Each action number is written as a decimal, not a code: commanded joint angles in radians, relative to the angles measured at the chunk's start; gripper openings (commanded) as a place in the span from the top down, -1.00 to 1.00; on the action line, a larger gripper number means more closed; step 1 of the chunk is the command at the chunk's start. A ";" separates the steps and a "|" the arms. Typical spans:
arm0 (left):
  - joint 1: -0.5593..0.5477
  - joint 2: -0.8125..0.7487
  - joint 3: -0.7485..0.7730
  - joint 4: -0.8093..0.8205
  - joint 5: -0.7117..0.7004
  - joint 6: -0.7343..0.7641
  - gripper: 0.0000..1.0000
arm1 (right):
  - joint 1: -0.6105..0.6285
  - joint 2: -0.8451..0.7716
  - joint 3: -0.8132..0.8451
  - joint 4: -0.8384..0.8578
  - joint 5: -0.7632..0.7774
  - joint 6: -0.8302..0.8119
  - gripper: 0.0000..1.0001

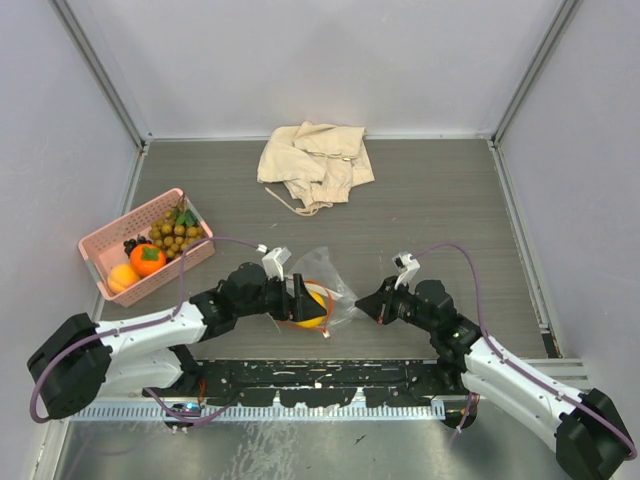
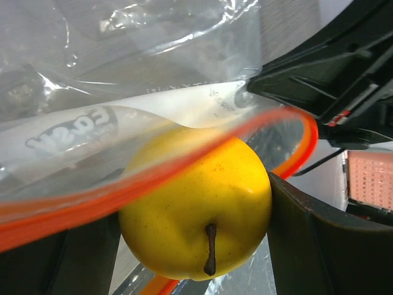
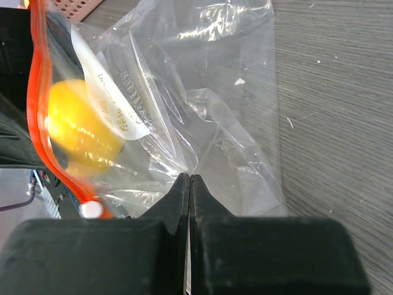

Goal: Open the zip-top bag and remove the fake food
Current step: Pick up the fake fruit from the zipper food storage bag.

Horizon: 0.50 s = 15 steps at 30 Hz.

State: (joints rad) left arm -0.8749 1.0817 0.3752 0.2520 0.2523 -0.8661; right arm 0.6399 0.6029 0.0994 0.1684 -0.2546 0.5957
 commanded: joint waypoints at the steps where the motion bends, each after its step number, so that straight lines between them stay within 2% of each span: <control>1: 0.010 0.041 0.097 -0.190 -0.054 0.080 -0.45 | -0.003 0.006 0.005 -0.025 0.052 -0.032 0.99; 8: 0.007 0.081 0.177 -0.345 -0.119 0.140 -0.65 | -0.003 0.046 0.005 0.002 0.040 -0.039 0.99; 12: -0.003 0.114 0.195 -0.373 -0.138 0.159 -0.73 | -0.002 0.065 0.000 0.020 0.028 -0.040 0.99; 15: -0.004 0.134 0.197 -0.375 -0.144 0.162 -0.87 | -0.002 0.067 -0.001 0.020 0.029 -0.045 0.98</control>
State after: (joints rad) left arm -0.8852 1.1984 0.5491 -0.0414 0.1902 -0.7433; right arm 0.6403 0.6678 0.0994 0.1864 -0.2543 0.5903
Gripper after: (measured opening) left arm 0.908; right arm 0.028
